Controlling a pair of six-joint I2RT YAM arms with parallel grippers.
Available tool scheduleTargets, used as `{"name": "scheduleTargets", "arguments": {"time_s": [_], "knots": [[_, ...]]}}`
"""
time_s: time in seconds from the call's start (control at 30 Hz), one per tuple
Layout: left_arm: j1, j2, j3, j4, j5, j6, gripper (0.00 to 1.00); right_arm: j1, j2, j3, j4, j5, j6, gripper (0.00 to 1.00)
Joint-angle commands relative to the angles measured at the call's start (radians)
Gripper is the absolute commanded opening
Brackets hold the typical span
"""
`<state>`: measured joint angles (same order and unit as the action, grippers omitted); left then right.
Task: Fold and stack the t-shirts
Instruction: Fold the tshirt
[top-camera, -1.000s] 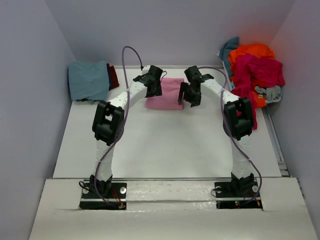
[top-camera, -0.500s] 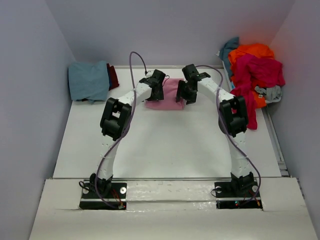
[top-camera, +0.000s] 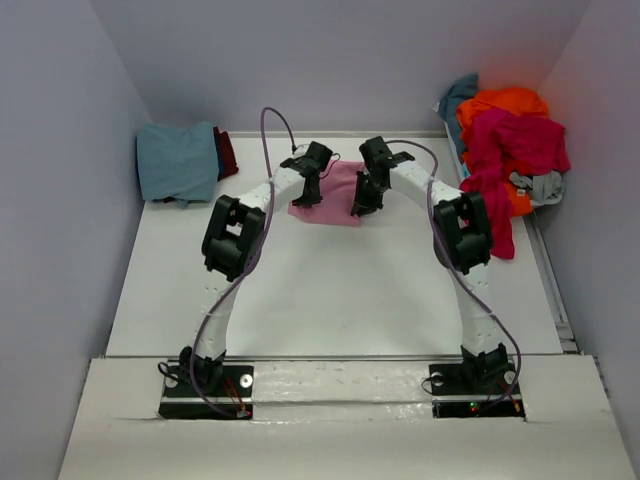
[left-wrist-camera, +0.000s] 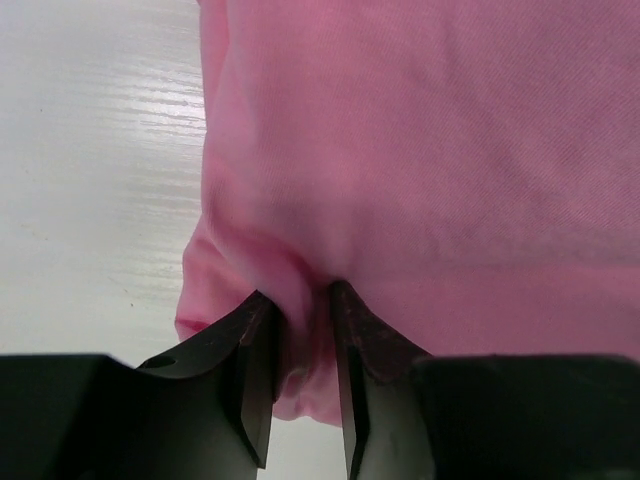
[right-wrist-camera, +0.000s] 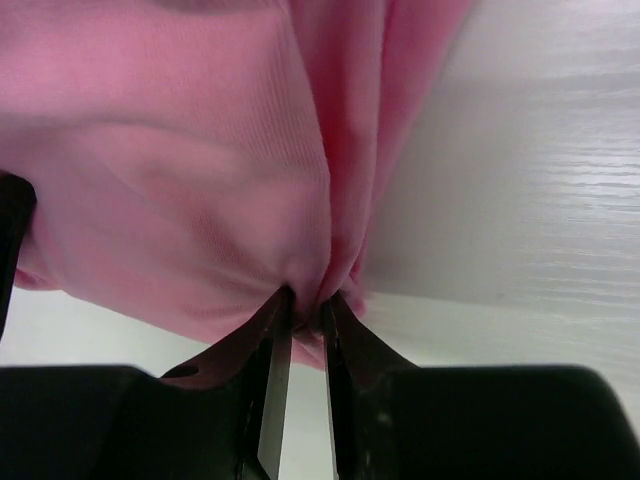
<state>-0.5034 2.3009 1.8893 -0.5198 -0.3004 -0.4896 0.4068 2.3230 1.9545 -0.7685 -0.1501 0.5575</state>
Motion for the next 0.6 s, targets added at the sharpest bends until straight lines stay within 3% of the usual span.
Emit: {"name": "scheduleTargets", "arguments": {"time_s": [0.0,0.23,0.57], "knots": [[-0.007,0.005,-0.038,-0.098,0.014,0.011,0.32,0.033,-0.007,-0.066,-0.008,-0.055,-0.002,0.23],[-0.041,-0.109,-0.261,-0.088,0.027,0.002,0.31,0.063,-0.108,-0.209,-0.005,-0.065,-0.005,0.23],[-0.196,-0.34,-0.551,-0.101,0.106,-0.052,0.3,0.162,-0.39,-0.512,-0.025,-0.074,0.013,0.23]]}}
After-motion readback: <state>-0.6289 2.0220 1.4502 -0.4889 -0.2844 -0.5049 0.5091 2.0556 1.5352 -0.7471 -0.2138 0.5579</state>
